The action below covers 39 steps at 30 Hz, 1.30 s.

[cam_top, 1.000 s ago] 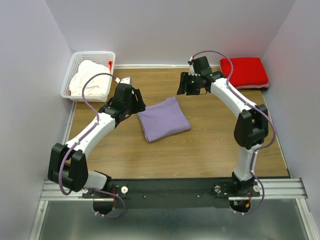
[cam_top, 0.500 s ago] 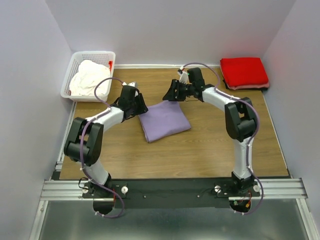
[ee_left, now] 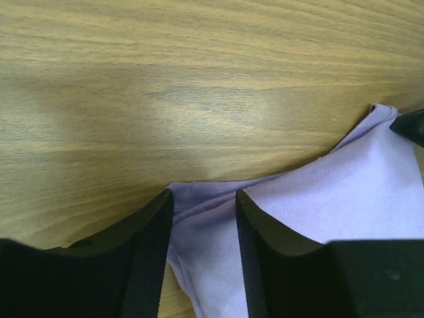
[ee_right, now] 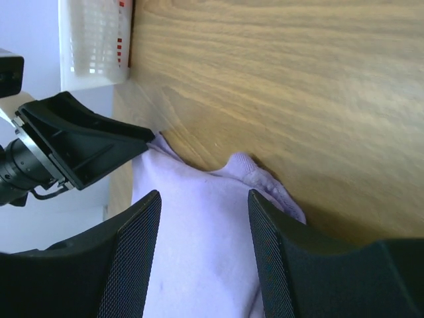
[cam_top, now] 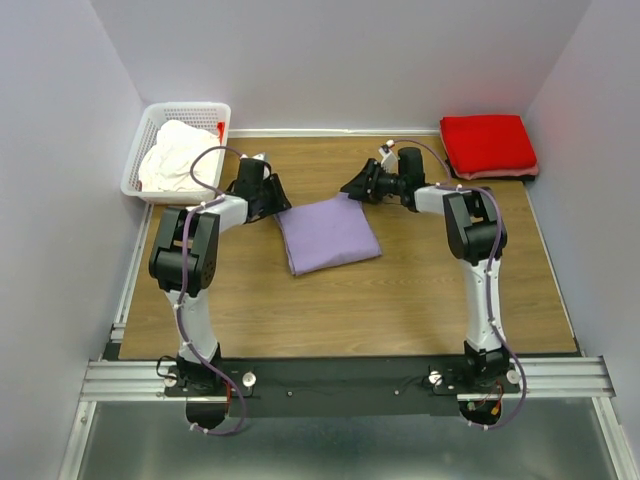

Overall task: Fold and stack the t-shirts
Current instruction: Fold the tshirt

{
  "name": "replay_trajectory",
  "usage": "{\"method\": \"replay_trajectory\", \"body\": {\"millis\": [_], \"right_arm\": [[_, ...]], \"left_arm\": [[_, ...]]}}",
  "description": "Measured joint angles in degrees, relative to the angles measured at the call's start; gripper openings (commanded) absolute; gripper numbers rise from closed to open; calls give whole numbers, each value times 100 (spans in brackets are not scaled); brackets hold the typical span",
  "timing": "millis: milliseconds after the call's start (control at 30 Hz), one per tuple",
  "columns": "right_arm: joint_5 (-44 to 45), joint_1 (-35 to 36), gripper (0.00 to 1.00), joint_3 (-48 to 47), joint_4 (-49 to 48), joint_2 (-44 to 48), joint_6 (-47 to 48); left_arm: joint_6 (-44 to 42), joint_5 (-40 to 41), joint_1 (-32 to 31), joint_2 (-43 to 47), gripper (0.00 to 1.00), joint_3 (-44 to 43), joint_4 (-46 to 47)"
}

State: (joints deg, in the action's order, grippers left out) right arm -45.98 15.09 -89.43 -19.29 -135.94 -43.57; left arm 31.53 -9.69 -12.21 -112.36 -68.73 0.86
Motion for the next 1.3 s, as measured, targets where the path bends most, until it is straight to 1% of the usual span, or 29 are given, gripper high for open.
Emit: {"method": "replay_trajectory", "body": {"millis": [67,167,267,333,367,433,467,533,600,633,667,767,833,933,1000,1167,1233,1300], "right_arm": [[-2,-68,63,216,-72,127,-42],[-7,-87,64,682,-101,575,-68],[-42,-85,64,1386,-280,1394,-146],[-109,-83,63,1843,-446,1958,-190],[-144,-79,63,2081,-612,2247,-240],[-236,-79,63,2520,-944,2608,-352],[-323,-79,62,2909,-1217,2796,-470],[-450,-79,61,3379,-1497,2979,-623],[-557,-79,61,3816,-1729,3010,-752],[-595,-79,61,3965,-1762,3010,-787],[-636,-79,61,4109,-1794,3008,-789],[-745,-79,60,4325,-1895,2938,-774],[-767,-85,59,4343,-2050,2741,-726],[-761,-138,59,4378,-2184,2203,-636],[-809,-214,59,4485,-2234,1980,-654],[-898,-503,60,4623,-2396,2037,-629],[-879,-546,60,4666,-2376,2146,-627],[-866,-546,61,4712,-2312,2356,-647]], "left_arm": [[-42,-4,-2,7,58,-48,-50],[-48,-7,9,221,66,-50,-181],[-20,-2,-9,682,66,61,-275],[-2,4,-46,1128,67,210,-299],[11,2,-87,1532,67,323,-317],[39,-2,-181,2002,66,474,-308],[72,2,-271,2269,66,632,-221],[144,4,-614,2754,64,957,-109],[258,-11,-1088,3091,59,1405,-17],[273,-26,-1250,3171,58,1606,22],[361,-63,-1543,3239,56,1937,96],[573,-146,-1814,3226,54,2618,210],[776,-170,-1827,3108,51,3126,378],[1023,-173,-1792,2892,50,3554,588],[1167,-192,-1755,2859,49,3676,876],[1392,-245,-1515,2924,49,3923,1239],[1397,-232,-1425,3080,50,3960,1128],[1379,-157,-1373,3309,57,3945,896]]}}
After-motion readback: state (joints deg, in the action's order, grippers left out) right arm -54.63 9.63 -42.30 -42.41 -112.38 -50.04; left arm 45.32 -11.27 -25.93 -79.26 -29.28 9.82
